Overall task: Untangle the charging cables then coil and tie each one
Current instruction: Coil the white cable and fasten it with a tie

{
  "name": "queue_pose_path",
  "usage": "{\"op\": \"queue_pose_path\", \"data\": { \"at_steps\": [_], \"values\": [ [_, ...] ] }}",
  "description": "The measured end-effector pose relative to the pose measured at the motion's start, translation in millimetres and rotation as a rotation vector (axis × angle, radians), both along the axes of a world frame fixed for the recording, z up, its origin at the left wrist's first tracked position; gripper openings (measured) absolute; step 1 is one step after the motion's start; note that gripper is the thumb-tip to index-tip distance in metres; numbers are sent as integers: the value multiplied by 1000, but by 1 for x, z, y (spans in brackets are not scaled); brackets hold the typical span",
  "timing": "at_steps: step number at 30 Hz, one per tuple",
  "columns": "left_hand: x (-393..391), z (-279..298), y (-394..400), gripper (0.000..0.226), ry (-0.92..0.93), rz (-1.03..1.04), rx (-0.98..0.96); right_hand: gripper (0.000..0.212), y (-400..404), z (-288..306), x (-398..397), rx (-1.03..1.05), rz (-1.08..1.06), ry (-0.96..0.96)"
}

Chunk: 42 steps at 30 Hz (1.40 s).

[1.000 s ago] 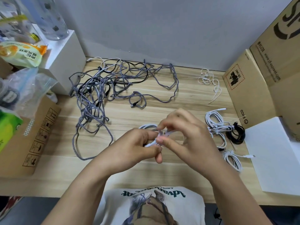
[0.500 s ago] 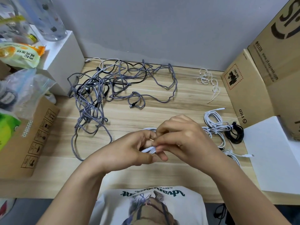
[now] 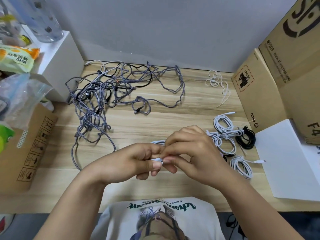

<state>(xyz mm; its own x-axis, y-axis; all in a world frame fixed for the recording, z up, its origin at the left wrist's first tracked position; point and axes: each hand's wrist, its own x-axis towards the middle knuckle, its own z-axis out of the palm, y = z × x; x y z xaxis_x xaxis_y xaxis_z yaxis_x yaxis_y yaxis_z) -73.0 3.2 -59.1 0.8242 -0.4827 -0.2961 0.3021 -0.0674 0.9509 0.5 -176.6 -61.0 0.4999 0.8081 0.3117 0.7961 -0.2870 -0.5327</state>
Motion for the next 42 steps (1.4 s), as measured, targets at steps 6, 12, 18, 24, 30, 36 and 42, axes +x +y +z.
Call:
{"op": "queue_pose_path", "data": {
  "at_steps": [6,12,18,24,30,36,42],
  "values": [
    [12,1,-5,14,-23,-4,143,11,8,-8,-7,-10,-101,221],
    [18,-6,-28,38,-239,108,398,5,30,-1,-17,160,-170,174],
    [17,-7,-60,16,-327,132,553,10,44,-1,-26,363,-223,352],
    [17,-4,-63,34,-247,219,493,11,29,9,-11,359,-215,311],
    [38,-8,-72,2,-121,231,251,17,10,14,9,270,-91,422],
    [40,-30,-66,35,178,306,-179,24,-48,-20,31,50,-141,749],
    [57,-48,-82,44,324,573,-314,20,-82,-44,25,176,-407,953]
  ]
}}
